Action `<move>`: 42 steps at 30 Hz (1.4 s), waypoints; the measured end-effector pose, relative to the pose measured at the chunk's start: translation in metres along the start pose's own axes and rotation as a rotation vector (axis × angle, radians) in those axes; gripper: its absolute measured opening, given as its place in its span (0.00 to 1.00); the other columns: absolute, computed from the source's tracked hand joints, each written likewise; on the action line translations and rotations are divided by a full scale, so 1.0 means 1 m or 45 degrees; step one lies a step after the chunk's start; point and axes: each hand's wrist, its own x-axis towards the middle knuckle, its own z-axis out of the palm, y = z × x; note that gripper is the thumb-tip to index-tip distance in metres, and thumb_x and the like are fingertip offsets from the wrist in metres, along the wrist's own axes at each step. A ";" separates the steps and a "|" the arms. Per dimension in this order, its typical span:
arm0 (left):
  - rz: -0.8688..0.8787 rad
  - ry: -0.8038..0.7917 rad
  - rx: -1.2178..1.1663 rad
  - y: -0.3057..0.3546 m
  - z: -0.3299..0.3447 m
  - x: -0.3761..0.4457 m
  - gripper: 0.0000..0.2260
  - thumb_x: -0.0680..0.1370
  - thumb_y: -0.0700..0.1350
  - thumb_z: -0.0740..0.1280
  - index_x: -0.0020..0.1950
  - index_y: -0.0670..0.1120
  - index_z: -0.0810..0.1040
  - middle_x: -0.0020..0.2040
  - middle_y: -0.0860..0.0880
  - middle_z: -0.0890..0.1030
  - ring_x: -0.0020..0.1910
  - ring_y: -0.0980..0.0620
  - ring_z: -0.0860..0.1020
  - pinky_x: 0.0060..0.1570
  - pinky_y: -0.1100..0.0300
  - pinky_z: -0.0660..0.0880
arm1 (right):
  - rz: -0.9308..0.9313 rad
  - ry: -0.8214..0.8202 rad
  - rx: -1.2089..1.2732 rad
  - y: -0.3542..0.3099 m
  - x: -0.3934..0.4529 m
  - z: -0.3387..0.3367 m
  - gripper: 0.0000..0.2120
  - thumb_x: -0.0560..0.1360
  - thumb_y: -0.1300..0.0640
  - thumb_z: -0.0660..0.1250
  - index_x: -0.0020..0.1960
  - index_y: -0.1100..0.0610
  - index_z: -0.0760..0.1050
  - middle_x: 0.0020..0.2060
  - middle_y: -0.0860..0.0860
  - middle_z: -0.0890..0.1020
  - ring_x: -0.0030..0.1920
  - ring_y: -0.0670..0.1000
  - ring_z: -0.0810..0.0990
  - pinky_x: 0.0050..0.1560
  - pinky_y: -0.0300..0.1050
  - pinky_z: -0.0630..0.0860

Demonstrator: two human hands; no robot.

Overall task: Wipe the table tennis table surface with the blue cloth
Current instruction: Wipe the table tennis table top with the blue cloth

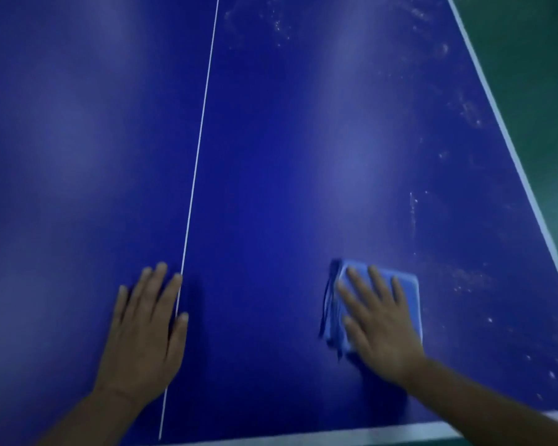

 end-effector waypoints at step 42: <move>0.149 0.000 0.148 0.012 0.022 -0.095 0.27 0.82 0.55 0.48 0.75 0.46 0.70 0.76 0.41 0.67 0.78 0.38 0.59 0.77 0.49 0.42 | 0.881 -0.011 0.211 -0.087 -0.074 0.010 0.27 0.82 0.41 0.37 0.80 0.43 0.39 0.80 0.46 0.41 0.79 0.59 0.39 0.76 0.66 0.38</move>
